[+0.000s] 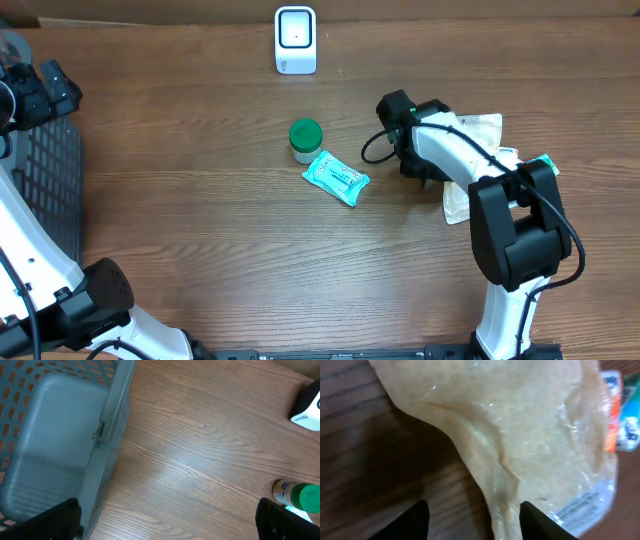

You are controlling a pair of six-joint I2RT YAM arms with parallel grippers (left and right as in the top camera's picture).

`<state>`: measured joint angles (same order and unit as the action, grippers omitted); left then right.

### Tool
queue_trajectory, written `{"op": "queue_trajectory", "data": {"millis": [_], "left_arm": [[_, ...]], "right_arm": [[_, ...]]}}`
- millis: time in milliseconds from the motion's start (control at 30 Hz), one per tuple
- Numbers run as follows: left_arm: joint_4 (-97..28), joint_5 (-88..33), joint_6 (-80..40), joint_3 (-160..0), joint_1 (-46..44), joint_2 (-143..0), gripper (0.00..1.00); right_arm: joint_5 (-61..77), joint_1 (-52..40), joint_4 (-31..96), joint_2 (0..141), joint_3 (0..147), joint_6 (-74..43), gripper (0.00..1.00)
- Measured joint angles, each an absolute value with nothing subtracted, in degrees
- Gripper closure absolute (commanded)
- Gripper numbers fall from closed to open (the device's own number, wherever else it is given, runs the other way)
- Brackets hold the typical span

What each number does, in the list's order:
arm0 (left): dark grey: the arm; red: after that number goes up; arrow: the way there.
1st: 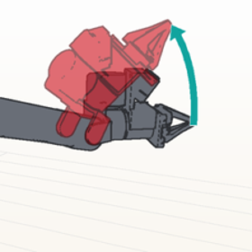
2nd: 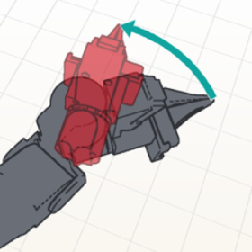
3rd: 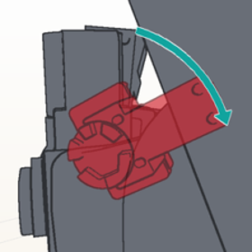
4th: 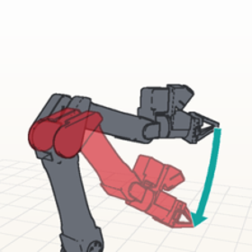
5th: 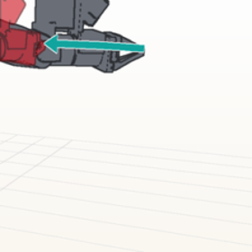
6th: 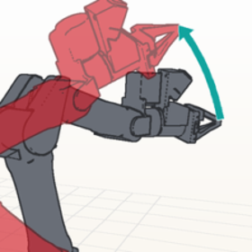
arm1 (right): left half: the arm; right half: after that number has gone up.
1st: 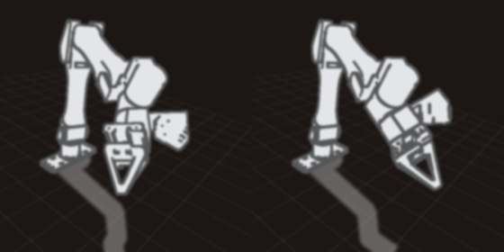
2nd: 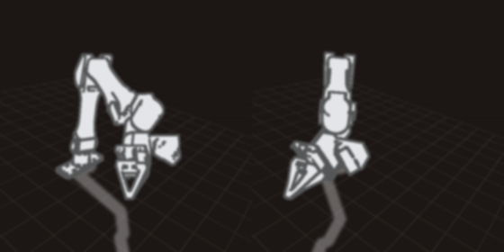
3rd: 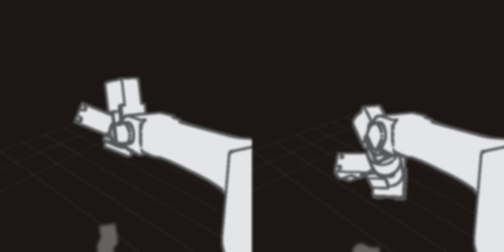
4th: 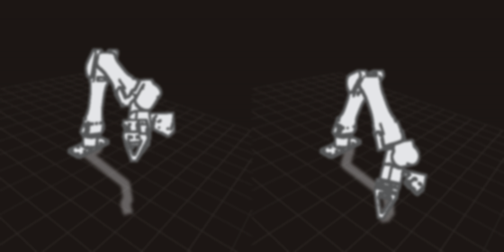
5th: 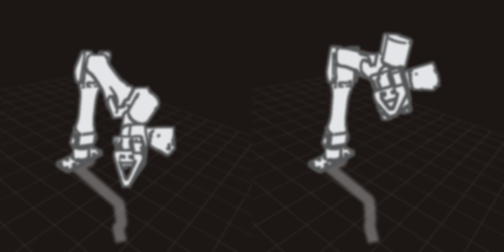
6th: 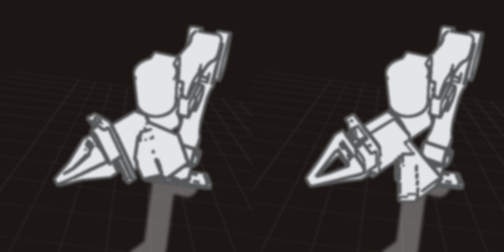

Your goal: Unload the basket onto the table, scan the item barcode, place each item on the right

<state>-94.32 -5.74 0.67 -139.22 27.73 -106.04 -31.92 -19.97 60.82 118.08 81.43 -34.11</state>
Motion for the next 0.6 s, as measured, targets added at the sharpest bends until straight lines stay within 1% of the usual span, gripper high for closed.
{"op": "queue_trajectory", "data": {"millis": [67, 267, 300, 333, 367, 400, 433, 467, 500, 533, 600], "left_arm": [[-94.3, -5.7, 0.7, -139.2, 27.7, -106.0, 0.00], [-94.3, -5.7, 0.7, -139.2, 27.7, -106.0, 0.00], [-94.3, -5.7, 0.7, -139.2, 27.7, -106.0, 0.00], [-94.3, -5.7, 0.7, -139.2, 27.7, -106.0, 0.00], [-94.3, -5.7, 0.7, -139.2, 27.7, -106.0, 0.01], [-94.3, -5.7, 0.7, -139.2, 27.7, -106.0, 0.00], [-94.3, -5.7, 0.7, -139.2, 27.7, -106.0, 0.01], [-94.3, -5.7, 0.7, -139.2, 27.7, -106.0, 0.00], [-94.3, -5.7, 0.7, -139.2, 27.7, -106.0, 0.01], [-94.3, -5.7, 0.7, -139.2, 27.7, -106.0, 0.00], [-94.3, -5.7, 0.7, -139.2, 27.7, -106.0, 0.00]], "right_arm": [[-33.8, -20.0, 58.3, 118.4, 78.5, -34.6, 0.46], [-41.0, -19.6, 53.7, 118.3, 75.8, -35.0, 0.47], [-41.7, -19.4, 53.1, 118.3, 75.5, -35.0, 0.48], [-42.5, -18.7, 52.0, 118.3, 75.0, -35.1, 0.55], [-42.9, -18.2, 51.5, 118.3, 74.8, -35.1, 0.65], [-43.1, -17.4, 50.6, 118.3, 74.3, -35.0, 0.73], [-43.0, -16.7, 50.0, 118.3, 73.8, -35.2, 0.78], [-42.7, -15.8, 49.7, 118.4, 73.4, -35.2, 0.84], [-42.1, -15.3, 49.6, 118.4, 73.2, -35.2, 0.93], [-41.4, -14.9, 49.4, 118.4, 73.1, -35.0, 0.96], [-40.0, -14.2, 49.2, 118.3, 73.0, -34.0, 0.96]]}}
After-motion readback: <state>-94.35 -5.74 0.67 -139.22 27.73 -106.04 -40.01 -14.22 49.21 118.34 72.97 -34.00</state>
